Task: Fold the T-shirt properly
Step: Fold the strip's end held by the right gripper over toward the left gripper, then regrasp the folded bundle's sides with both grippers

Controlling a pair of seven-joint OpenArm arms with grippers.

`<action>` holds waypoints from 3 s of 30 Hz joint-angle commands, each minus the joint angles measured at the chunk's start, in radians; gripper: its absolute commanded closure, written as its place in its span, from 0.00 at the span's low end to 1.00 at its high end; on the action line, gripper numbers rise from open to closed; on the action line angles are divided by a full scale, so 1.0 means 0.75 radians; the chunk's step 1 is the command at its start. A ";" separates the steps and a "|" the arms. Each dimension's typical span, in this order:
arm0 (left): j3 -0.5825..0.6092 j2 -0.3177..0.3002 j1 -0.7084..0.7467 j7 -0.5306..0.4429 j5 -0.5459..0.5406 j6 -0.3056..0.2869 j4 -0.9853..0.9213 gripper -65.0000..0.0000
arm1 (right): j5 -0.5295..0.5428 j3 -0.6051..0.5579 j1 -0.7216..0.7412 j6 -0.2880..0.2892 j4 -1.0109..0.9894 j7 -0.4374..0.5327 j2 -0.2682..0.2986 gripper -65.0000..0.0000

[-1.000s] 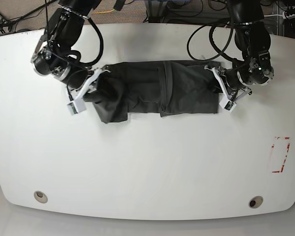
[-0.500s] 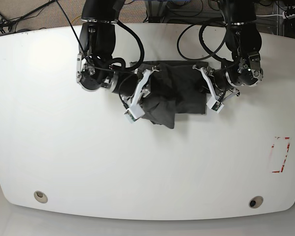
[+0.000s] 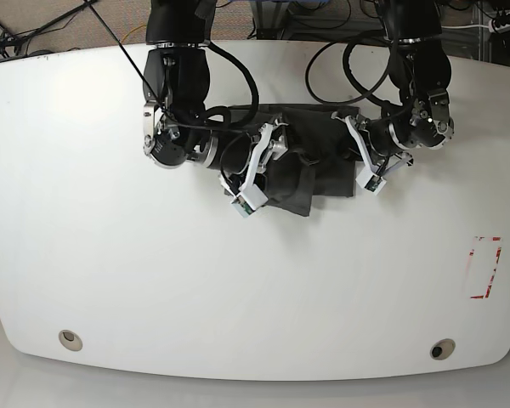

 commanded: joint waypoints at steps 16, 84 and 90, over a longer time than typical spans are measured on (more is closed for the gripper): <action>-0.351 0.069 0.013 0.084 0.043 -0.001 0.312 0.89 | 0.036 -0.136 0.003 -0.021 0.182 0.038 0.121 0.16; 0.254 0.030 0.064 0.048 0.485 -0.001 0.418 0.89 | -0.056 -0.279 0.302 -0.035 -0.376 0.495 0.450 0.90; 0.256 -0.058 0.062 -0.002 0.516 -0.001 0.408 0.89 | -0.357 -0.277 0.292 -0.025 -0.425 0.558 0.379 0.84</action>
